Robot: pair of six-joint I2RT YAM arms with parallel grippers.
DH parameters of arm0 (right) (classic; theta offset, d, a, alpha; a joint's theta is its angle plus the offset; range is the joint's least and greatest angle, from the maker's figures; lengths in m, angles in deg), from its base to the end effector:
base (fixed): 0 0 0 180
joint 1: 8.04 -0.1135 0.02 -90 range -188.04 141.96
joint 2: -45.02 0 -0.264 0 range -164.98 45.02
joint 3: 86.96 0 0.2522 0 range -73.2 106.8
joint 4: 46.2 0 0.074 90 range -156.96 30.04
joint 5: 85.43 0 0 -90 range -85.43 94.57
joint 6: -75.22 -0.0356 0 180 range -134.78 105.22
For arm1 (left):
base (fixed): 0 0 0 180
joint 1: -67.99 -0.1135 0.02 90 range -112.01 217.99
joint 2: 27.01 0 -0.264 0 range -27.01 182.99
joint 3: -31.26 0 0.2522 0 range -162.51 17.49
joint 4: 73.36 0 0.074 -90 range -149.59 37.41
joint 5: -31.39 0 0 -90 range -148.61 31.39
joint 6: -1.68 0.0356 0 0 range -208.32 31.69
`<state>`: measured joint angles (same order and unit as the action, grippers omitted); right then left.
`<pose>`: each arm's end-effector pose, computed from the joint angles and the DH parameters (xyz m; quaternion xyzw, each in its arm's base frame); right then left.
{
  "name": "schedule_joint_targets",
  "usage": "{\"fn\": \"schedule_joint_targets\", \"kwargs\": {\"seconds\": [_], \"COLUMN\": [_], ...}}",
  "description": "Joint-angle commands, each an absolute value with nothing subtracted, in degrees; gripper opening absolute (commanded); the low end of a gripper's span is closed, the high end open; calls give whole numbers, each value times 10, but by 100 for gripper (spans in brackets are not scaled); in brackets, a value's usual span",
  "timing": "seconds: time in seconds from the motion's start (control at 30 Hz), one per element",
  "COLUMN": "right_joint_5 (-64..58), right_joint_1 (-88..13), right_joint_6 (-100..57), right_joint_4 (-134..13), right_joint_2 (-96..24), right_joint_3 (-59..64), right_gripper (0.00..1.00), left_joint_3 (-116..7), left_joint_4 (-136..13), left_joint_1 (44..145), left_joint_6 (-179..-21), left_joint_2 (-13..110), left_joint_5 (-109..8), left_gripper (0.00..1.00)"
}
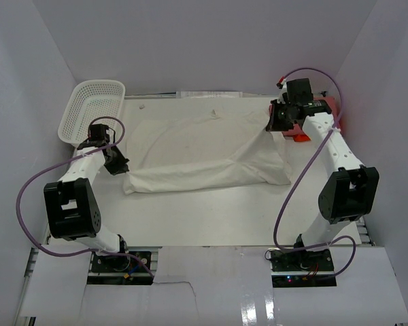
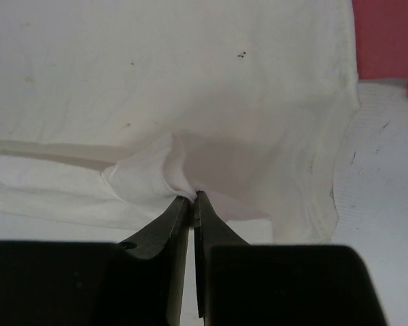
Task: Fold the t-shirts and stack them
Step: Fold the flattened tshirt in 1/3 of the way
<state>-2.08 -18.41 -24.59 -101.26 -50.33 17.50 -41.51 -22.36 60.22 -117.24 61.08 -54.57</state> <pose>0.3629 0.0706 0.3377 -0.0263 0.9253 0.1185 0.3592 0.2960 0.0379 0.2104 -0.3010 0.9307 -0.0715 0.1952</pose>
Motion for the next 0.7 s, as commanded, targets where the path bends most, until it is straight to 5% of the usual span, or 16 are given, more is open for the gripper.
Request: {"fn": "schedule_joint_targets", "kwargs": {"seconds": [0.0, 0.1, 0.2, 0.27, 0.33, 0.37, 0.4, 0.43, 0.67], "right_joint_5": [-56, -81, -87, -60, -24, -18, -14, -3, 43], "right_joint_1": [-185, -186, -186, -185, -185, -185, -185, -186, -196], "right_joint_6": [-234, -231, -226, -230, -235, -239, -239, -242, -241], "right_joint_4": [-990, -989, -979, -963, -946, -937, -909, -899, -940], "right_joint_2": [-534, -556, -596, -600, -590, -579, -549, -533, -444], "right_joint_3": [204, 219, 232, 229, 221, 211, 177, 158, 35], "right_gripper": [10, 15, 43, 55, 74, 75, 76, 84, 85], "left_joint_3": [-424, -423, -424, -433, -439, -440, -441, -441, -427], "left_joint_4": [-236, -240, -244, -245, -246, -250, -253, -255, -271], "left_joint_1": [602, 603, 603, 603, 603, 603, 603, 603, 659], "left_joint_6": [-1167, -1164, -1160, -1158, -1159, -1159, -1162, -1164, -1143], "left_joint_2": [617, 619, 625, 629, 617, 607, 596, 569, 481], "left_joint_5": [-551, -551, -544, -541, -541, -548, -554, -562, -624], "left_gripper": [0, 0, 0, 29, 67, 93, 98, 98, 98]}}
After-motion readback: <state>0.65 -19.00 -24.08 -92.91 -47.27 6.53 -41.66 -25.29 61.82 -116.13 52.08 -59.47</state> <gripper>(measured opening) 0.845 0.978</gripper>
